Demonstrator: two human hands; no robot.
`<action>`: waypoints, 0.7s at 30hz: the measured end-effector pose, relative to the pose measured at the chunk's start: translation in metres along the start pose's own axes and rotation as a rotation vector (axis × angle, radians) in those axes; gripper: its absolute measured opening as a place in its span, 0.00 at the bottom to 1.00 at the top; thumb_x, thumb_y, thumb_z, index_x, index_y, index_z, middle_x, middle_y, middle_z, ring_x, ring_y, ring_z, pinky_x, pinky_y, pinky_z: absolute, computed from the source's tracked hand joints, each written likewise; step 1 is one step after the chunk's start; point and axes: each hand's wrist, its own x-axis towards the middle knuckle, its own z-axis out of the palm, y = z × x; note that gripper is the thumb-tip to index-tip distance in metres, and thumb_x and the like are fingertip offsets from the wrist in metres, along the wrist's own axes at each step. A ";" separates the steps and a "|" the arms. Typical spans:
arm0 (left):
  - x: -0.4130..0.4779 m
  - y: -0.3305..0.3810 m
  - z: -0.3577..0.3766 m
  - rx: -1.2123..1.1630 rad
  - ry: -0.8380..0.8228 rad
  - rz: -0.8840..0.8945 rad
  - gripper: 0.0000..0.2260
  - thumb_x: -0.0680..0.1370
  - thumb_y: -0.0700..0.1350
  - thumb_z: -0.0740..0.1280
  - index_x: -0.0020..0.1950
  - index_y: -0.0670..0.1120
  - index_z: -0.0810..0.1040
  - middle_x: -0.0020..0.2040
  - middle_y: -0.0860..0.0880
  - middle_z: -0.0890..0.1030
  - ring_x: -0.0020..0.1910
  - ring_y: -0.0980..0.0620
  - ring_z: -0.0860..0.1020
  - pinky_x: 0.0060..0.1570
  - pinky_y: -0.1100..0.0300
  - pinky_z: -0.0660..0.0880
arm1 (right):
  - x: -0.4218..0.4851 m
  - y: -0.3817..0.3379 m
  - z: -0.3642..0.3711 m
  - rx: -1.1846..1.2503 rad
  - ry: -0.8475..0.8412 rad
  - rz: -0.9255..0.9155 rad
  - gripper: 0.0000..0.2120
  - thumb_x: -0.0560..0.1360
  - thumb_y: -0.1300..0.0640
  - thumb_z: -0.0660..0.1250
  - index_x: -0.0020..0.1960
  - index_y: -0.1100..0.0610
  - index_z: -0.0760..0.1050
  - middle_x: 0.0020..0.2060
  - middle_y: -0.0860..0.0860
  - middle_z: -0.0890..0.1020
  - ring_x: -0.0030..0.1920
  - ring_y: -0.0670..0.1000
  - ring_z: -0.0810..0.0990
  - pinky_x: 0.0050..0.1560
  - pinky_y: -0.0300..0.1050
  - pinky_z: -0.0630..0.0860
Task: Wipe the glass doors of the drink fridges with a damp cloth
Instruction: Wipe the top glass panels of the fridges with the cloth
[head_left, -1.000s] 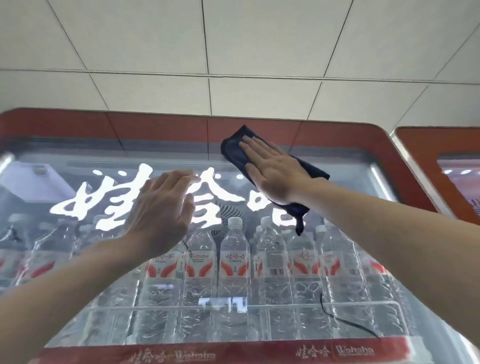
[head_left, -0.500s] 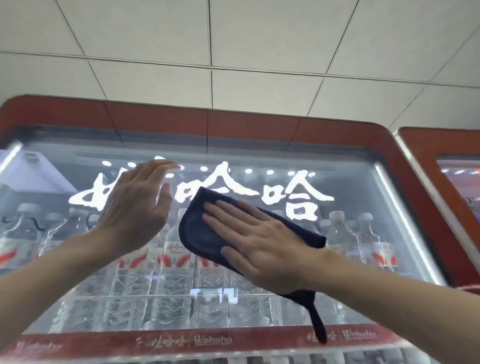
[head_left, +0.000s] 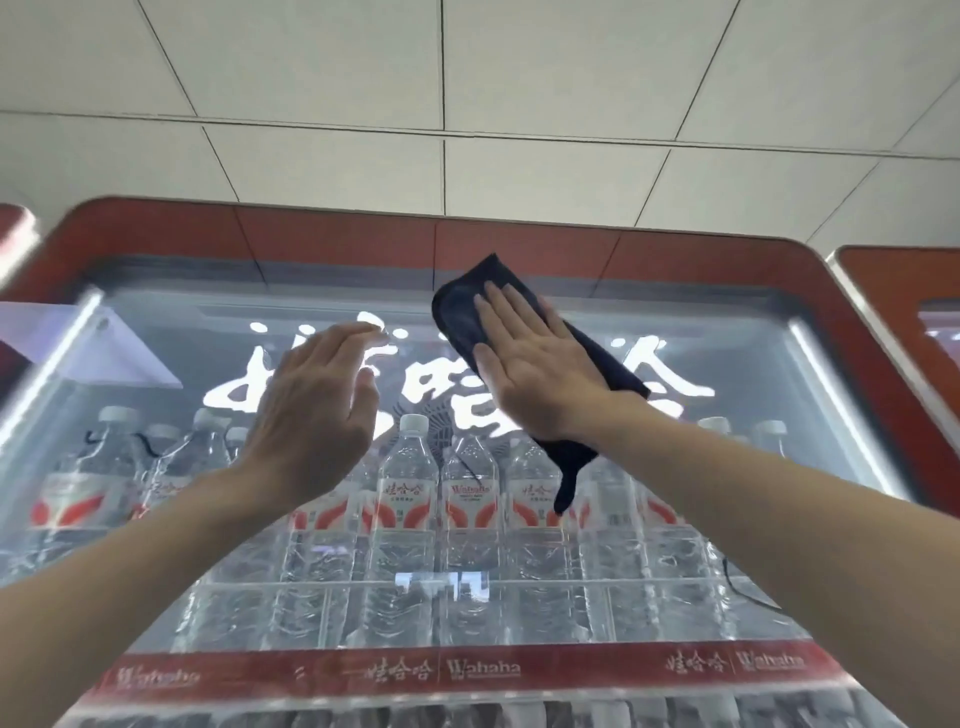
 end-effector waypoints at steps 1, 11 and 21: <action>0.000 -0.005 -0.004 0.007 0.013 -0.005 0.21 0.80 0.46 0.54 0.70 0.45 0.74 0.69 0.48 0.76 0.68 0.49 0.71 0.68 0.56 0.62 | -0.018 -0.015 0.007 0.003 -0.008 -0.063 0.30 0.86 0.43 0.39 0.83 0.55 0.36 0.83 0.50 0.36 0.82 0.47 0.32 0.82 0.51 0.33; -0.007 -0.033 -0.005 0.114 -0.021 0.015 0.20 0.80 0.46 0.55 0.70 0.44 0.73 0.69 0.46 0.77 0.67 0.46 0.73 0.68 0.48 0.67 | 0.042 0.002 0.001 -0.100 0.028 -0.273 0.28 0.87 0.44 0.39 0.84 0.50 0.40 0.84 0.46 0.42 0.82 0.43 0.37 0.82 0.49 0.39; -0.009 -0.041 -0.018 -0.003 0.025 -0.015 0.20 0.80 0.45 0.54 0.71 0.44 0.73 0.70 0.48 0.75 0.69 0.50 0.70 0.69 0.56 0.62 | 0.024 -0.029 0.007 -0.060 0.023 -0.352 0.30 0.86 0.44 0.41 0.84 0.53 0.41 0.83 0.49 0.42 0.82 0.45 0.37 0.83 0.51 0.39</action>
